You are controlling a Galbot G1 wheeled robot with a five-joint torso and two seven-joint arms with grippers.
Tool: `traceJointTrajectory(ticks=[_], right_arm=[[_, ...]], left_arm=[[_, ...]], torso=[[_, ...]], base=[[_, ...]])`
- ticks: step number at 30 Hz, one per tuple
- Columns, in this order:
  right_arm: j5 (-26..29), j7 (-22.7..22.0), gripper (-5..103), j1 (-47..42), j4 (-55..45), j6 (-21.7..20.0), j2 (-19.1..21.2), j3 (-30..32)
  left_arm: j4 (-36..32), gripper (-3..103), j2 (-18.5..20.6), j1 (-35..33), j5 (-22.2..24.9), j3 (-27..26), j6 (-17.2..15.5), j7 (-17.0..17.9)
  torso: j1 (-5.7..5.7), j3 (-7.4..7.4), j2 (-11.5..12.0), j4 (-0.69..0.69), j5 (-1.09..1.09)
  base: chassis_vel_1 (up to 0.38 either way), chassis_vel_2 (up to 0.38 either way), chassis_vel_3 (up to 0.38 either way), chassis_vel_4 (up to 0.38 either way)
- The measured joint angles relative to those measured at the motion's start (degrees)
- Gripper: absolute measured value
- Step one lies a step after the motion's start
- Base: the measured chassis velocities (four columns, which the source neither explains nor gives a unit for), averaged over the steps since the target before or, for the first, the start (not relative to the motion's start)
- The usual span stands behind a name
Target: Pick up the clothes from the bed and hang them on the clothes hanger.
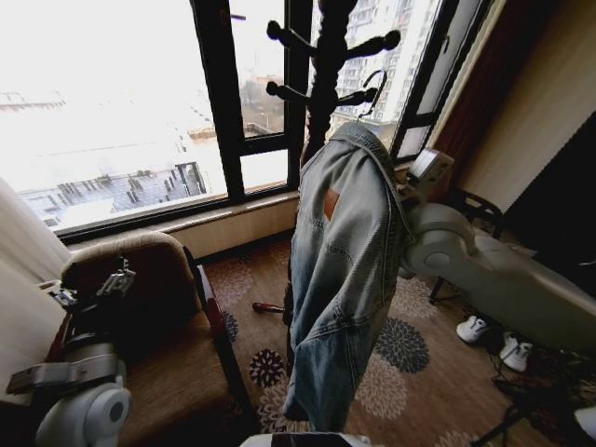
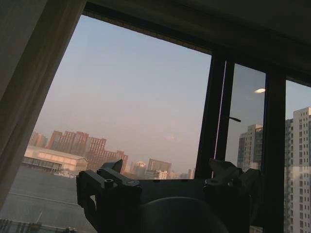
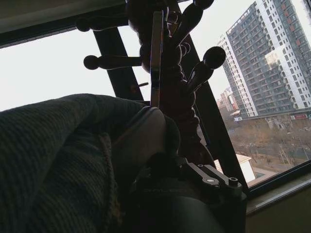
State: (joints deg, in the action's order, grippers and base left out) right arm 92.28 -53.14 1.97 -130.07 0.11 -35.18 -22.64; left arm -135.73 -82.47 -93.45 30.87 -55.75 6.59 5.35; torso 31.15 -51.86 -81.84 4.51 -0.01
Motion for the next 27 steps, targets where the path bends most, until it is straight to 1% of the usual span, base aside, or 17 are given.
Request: traceJointTrajectory(ticks=[6, 8, 14, 16, 18, 19, 22, 23, 25, 27], right_arm=[[-0.1, 1.9, 20, -1.9, -1.1, 0.6, 1.2, 1.4], [0.6, 4.3, 20, -2.6, -1.1, 1.7, 1.8, 2.6], [2.2, 5.6, 20, -2.8, -1.1, 2.5, 2.1, 3.7], [4.3, 5.7, 20, -2.8, -1.2, 2.9, 2.3, 4.4], [5.1, 5.8, 20, -2.9, -1.3, 3.0, 2.4, 4.8], [7.1, 6.9, 20, -3.4, -1.4, 3.2, 2.6, 5.7], [8.4, 8.2, 20, -3.7, -1.5, 3.7, 2.9, 6.2], [8.9, 9.4, 20, -4.0, -1.5, 4.2, 3.0, 6.5], [10.1, 13.4, 20, -4.4, -1.3, 5.3, 3.3, 7.0], [10.3, 14.0, 20, -4.4, -1.2, 5.4, 3.3, 7.0]], left_arm=[[-0.1, 100, 0.0, -0.1, 0.0, 0.0, 0.0, -0.1], [-0.3, 100, 0.0, -0.2, 0.0, 0.0, 0.0, -0.1], [-0.7, 100, 0.0, -0.5, 0.0, 0.0, 0.1, -0.1], [-0.9, 100, 0.0, -0.7, 0.0, -0.1, 0.1, -0.1], [-1.0, 100, 0.0, -0.7, 0.0, -0.2, 0.1, -0.1], [-1.1, 100, 0.0, -0.9, 0.0, -0.2, 0.1, -0.2], [-1.3, 100, -0.1, -1.0, 0.0, -0.2, 0.2, -0.2], [-1.4, 100, -0.1, -1.1, 0.0, -0.2, 0.2, -0.2], [-1.6, 100, -0.1, -1.3, 0.0, -0.2, 0.2, -0.2], [-1.7, 100, -0.1, -1.3, 0.0, -0.3, 0.2, -0.2]], torso=[[0.00, 0.00, 0.0, 0.01, 0.02], [0.00, 0.00, 0.0, 0.01, 0.00], [0.00, 0.00, 0.0, 0.01, 0.01], [0.00, 0.00, 0.0, 0.01, 0.01], [0.00, 0.00, 0.0, 0.01, 0.00], [0.00, 0.00, 0.0, 0.01, 0.00], [0.00, 0.00, 0.0, 0.01, 0.01], [0.00, 0.00, 0.0, 0.01, 0.01], [0.00, 0.00, 0.0, 0.02, 0.01], [0.00, 0.00, 0.0, 0.02, 0.01]], base=[[0.000, 0.000, 0.000, 0.000], [0.000, 0.000, 0.000, 0.000], [0.000, 0.000, 0.000, 0.000], [0.000, 0.000, 0.000, 0.000], [0.000, 0.000, 0.000, 0.000], [0.000, 0.000, 0.000, 0.000], [0.000, 0.000, 0.000, 0.000], [0.000, 0.000, 0.000, 0.000], [0.000, 0.000, 0.000, 0.000], [0.000, 0.000, 0.000, 0.000]])
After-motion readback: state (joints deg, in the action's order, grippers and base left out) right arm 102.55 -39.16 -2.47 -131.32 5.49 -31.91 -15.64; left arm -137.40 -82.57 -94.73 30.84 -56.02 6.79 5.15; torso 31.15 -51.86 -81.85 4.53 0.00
